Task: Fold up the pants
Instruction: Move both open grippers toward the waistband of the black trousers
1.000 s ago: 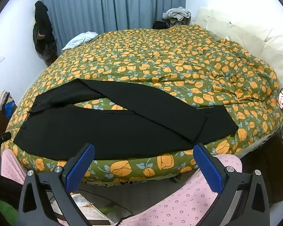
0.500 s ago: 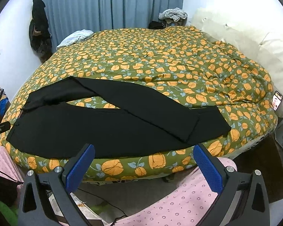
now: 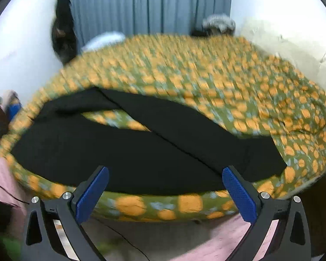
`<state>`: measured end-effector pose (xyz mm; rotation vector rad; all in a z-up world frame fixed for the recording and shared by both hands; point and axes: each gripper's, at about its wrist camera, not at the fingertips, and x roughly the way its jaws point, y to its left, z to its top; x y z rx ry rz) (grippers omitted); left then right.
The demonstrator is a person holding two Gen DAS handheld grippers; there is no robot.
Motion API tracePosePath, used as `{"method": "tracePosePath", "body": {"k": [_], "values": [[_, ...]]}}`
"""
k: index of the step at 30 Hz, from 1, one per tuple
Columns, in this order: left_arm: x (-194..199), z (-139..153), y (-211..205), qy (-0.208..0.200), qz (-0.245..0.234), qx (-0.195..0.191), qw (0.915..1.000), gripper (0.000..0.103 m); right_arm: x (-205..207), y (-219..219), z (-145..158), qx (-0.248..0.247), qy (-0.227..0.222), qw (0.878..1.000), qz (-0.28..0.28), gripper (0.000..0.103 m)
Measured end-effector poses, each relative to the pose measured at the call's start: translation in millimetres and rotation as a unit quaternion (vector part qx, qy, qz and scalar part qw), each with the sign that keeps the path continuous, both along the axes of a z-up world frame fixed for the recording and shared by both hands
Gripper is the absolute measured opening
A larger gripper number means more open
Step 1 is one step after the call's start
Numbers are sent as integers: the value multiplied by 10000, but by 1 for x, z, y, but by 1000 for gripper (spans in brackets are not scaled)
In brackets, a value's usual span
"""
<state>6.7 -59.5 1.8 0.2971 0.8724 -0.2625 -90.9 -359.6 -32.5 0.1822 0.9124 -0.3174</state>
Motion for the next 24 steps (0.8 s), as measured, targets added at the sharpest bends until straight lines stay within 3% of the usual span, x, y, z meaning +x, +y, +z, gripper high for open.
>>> {"method": "tracePosePath", "body": {"k": [3,6,8,11,24], "values": [[2,1,-8,-95,-72,16,9999,102,6,-20,-5,386,31,9990,-206,103],[5,-5,-19,-101,-95,145,9998,102,15,-25,-7,71,-35,9999,-144,103],[9,-11,-23,48,-101,192,9998,102,24,-36,-19,-80,183,9994,-269,103],[15,-22,-29,344,-137,336,9987,102,27,-49,-23,56,187,9990,-401,103],[19,-35,-32,534,-62,585,9968,102,27,-57,-41,-190,418,9987,-207,103]]}}
